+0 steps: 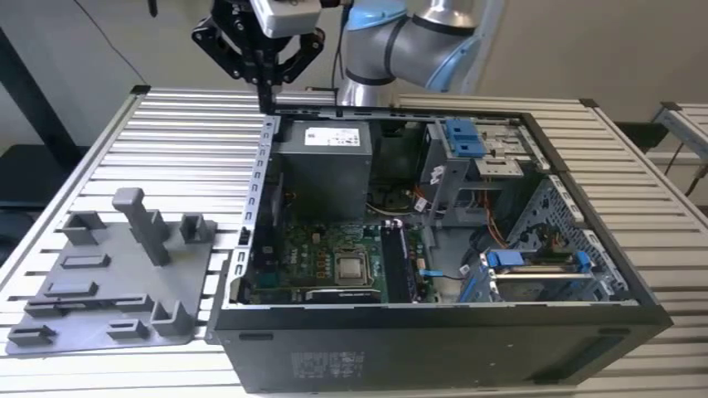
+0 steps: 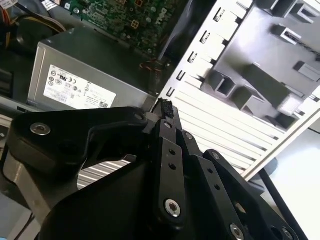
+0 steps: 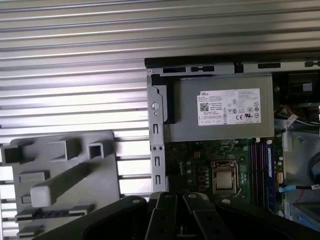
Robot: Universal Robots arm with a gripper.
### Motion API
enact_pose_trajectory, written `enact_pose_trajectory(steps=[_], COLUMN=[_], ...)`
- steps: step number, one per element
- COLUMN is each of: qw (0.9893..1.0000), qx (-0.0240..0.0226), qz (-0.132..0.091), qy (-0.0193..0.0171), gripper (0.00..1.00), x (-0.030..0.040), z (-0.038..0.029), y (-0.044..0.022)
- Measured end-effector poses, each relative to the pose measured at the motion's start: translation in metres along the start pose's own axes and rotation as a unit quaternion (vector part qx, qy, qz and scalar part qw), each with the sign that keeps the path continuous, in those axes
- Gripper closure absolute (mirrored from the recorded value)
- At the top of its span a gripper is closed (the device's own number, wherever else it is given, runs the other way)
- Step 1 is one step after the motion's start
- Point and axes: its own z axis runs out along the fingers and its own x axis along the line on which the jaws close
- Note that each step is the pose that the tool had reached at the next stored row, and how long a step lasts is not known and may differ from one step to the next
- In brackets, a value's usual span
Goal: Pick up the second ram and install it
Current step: 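Reach for the second ram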
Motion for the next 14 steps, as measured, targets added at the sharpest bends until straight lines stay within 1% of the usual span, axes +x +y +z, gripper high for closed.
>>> enact_pose_trajectory(steps=[8,14], qw=[1.0000,1.0000], qx=[0.0000,0.0000], qz=[0.000,0.000], qy=[0.0000,0.0000], gripper=[0.89,0.89], x=[0.0150,0.0278], z=[0.0009,0.0014], y=[-0.0030,-0.0056])
